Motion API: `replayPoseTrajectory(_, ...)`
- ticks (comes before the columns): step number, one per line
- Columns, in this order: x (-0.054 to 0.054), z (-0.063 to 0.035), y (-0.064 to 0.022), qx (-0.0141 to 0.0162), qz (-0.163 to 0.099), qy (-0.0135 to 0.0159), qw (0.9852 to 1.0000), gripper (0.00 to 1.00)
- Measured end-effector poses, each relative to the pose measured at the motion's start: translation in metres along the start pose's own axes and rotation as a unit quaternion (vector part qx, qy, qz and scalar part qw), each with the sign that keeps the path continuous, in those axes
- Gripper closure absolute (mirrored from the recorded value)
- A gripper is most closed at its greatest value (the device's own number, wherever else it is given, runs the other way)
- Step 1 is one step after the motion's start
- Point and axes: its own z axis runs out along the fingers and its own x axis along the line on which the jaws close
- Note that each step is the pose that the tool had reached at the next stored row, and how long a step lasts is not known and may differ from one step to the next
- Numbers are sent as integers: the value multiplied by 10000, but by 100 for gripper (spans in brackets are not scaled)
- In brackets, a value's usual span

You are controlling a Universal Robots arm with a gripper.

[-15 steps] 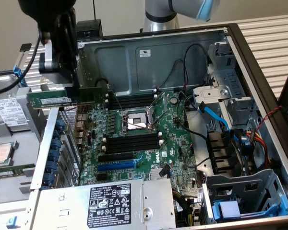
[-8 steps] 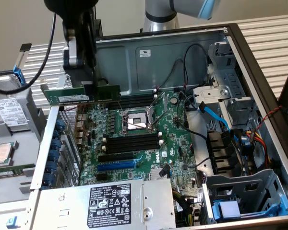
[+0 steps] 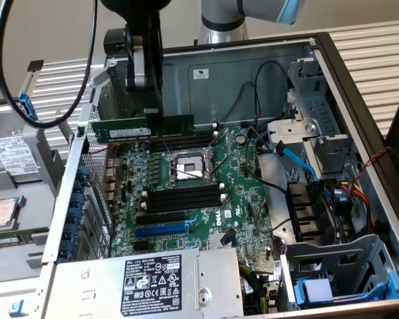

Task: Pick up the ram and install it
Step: 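Pick up the ram and move it above insertion slot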

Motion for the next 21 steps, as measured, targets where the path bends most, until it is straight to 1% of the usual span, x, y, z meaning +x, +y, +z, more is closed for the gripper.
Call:
replayPoseTrajectory(5,-14,-9,-219,0,0,0,10000,88)
replayPoseTrajectory(9,-23,-15,-361,0,0,0,10000,88)
replayPoseTrajectory(12,-29,-19,-451,0,0,0,10000,88)
replayPoseTrajectory(13,-30,-20,-474,0,0,0,10000,88)
replayPoseTrajectory(15,-31,-21,-493,-1,-2,1,10000,88)
replayPoseTrajectory(21,-42,-20,-495,0,-8,0,10000,88)
